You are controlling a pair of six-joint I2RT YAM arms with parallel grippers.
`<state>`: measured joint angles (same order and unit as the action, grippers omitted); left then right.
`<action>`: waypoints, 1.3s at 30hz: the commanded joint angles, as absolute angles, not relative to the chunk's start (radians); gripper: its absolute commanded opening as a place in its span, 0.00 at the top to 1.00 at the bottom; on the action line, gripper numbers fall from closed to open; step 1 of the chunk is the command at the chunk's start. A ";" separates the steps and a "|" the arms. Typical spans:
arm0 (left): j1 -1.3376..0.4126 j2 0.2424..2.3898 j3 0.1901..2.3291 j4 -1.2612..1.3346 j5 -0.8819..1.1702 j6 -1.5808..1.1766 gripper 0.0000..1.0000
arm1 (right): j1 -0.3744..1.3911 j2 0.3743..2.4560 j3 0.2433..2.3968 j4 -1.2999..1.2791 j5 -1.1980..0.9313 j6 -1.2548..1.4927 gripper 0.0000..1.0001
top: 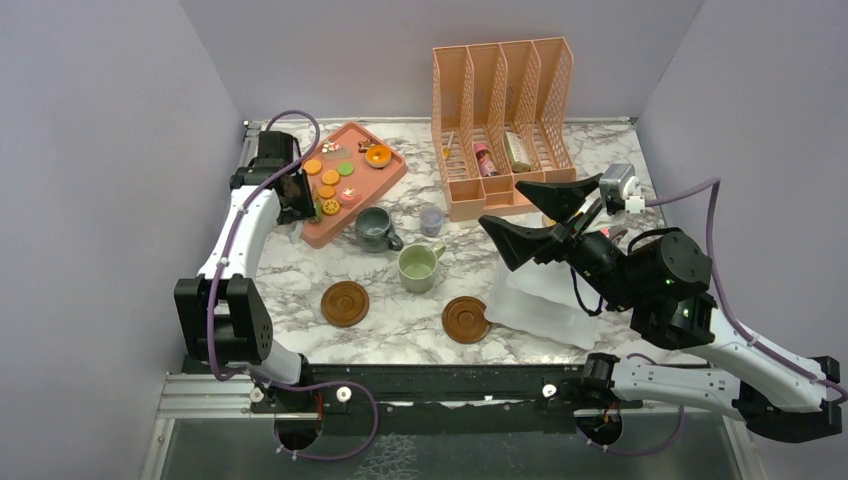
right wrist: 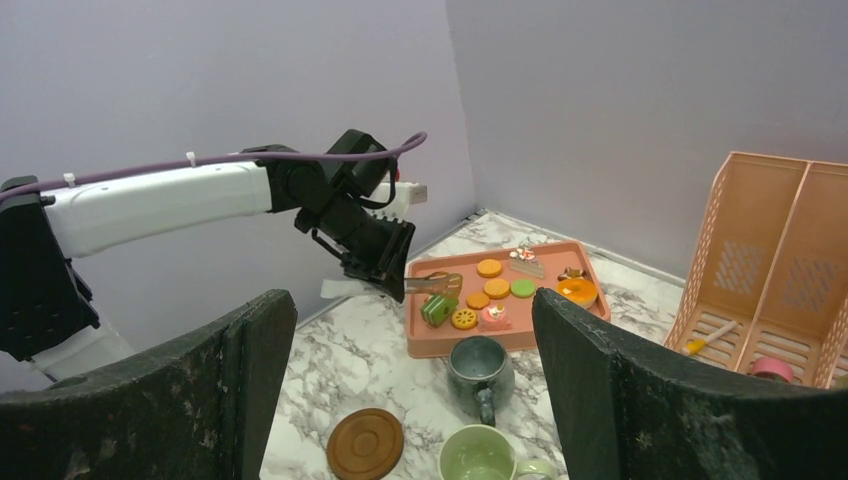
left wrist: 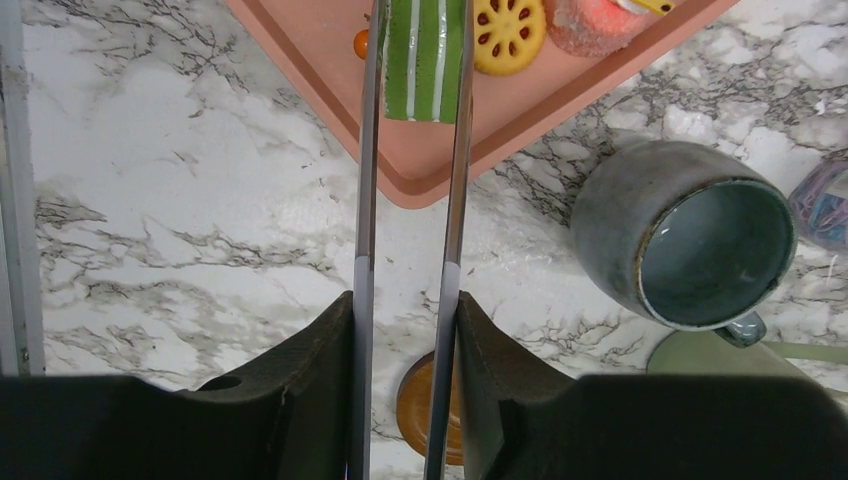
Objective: Serve the afternoon tea
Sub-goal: Pick up the desert from the tray, then place the desert on the desert table.
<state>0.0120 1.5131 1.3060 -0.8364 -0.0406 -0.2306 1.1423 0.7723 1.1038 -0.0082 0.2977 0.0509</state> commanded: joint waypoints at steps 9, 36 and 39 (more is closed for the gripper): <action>0.009 1.373 1.475 -0.861 0.057 -0.274 0.73 | 1.141 0.772 1.137 0.002 0.321 0.044 0.06; -0.554 1.231 1.630 -0.740 0.443 -0.246 0.72 | 1.141 0.742 1.292 -0.059 0.451 -0.026 0.06; -0.590 1.218 1.630 -0.719 0.467 -0.238 0.72 | 1.141 0.736 1.296 -0.054 0.449 -0.025 0.07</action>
<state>-0.5446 1.2671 1.6138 -0.8223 0.3496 -0.2619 1.1423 0.7494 1.2678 -0.0551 0.4225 -0.0051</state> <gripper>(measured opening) 0.346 0.935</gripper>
